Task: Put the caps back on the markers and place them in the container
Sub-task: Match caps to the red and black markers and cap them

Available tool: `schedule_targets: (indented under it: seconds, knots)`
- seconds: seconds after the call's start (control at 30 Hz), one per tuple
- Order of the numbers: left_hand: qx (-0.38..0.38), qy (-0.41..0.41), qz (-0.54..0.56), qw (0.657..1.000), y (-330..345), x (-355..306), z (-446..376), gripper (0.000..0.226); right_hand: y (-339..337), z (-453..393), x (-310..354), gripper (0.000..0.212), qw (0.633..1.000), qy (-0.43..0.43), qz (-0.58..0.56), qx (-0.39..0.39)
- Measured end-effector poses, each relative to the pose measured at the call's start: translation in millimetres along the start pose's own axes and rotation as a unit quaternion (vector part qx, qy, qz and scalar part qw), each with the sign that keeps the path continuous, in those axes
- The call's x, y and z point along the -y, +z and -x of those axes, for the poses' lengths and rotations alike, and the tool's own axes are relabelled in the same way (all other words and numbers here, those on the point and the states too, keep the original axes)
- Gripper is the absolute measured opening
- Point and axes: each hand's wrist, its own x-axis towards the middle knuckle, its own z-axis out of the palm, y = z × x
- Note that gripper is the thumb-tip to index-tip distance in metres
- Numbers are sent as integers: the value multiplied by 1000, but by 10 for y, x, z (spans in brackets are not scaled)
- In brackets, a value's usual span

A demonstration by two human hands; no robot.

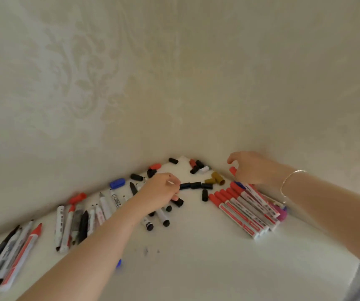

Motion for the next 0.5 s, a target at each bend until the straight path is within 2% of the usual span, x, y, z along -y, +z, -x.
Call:
schedule_targets:
  seconds: [0.17,0.33,0.5]
  knots:
    - [-31,5,-1,999,150,-130,-261,17,275,-35,-185,26,998,-24,59,-5]
    - [-82,4,11,997,174,-135,-497,16,265,-130,-151,37,995,-47,92,-9]
    - [-118,-15,-58,991,38,0,-776,23,236,-269,-29,35,991,-98,88,-24]
